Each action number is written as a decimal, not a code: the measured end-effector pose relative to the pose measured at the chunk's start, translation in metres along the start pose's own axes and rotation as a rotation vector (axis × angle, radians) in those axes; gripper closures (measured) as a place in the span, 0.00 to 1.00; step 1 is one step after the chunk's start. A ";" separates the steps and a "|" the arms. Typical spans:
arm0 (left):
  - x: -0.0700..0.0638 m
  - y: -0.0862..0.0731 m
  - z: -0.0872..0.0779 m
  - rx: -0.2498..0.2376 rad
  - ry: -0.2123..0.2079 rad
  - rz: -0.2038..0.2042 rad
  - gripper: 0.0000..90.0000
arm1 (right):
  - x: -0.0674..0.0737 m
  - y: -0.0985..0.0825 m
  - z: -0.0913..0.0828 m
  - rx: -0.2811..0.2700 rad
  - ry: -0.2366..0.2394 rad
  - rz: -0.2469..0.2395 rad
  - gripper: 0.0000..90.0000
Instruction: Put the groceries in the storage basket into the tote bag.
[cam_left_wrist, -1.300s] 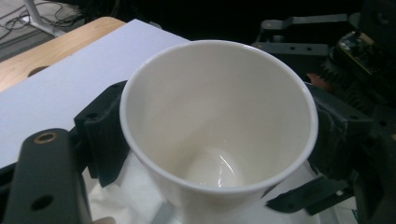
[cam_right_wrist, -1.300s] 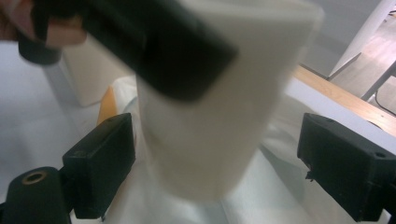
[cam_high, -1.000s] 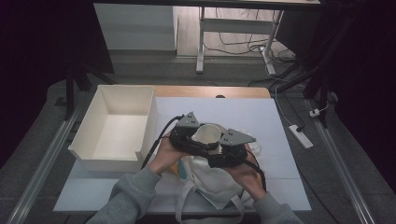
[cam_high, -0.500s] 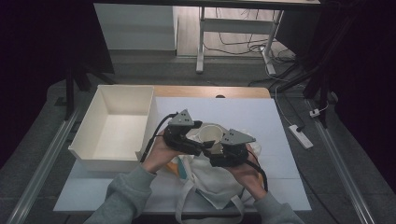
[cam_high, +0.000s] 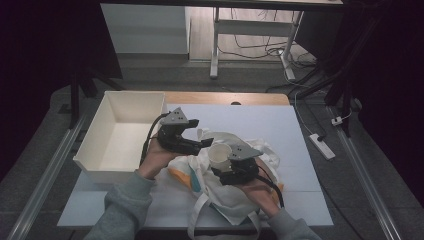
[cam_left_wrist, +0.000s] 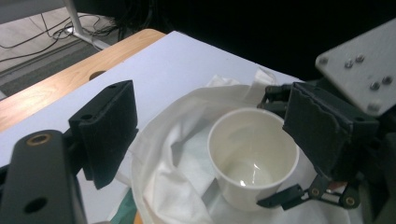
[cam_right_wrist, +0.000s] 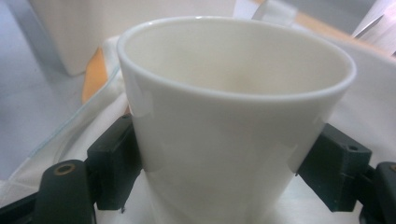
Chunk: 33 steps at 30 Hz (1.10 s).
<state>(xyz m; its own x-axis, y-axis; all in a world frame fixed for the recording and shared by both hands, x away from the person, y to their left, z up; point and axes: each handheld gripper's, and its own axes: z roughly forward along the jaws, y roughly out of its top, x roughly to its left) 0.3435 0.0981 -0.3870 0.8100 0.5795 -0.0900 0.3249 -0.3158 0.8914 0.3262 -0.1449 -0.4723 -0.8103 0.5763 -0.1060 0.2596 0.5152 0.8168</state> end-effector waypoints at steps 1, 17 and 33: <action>0.000 0.000 0.000 0.002 0.000 0.000 0.20 | 0.001 -0.001 0.002 0.009 0.005 0.000 0.24; 0.002 -0.002 0.003 0.022 -0.002 -0.001 0.20 | -0.016 -0.013 0.013 0.068 -0.081 -0.026 0.24; 0.005 -0.005 -0.001 0.026 0.006 -0.005 0.21 | -0.035 -0.030 0.002 0.103 -0.093 0.015 0.24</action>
<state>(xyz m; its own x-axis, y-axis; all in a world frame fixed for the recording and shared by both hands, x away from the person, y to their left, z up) 0.3457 0.1034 -0.3913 0.8055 0.5854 -0.0915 0.3414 -0.3323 0.8792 0.3474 -0.1791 -0.4945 -0.7551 0.6382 -0.1499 0.3278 0.5656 0.7568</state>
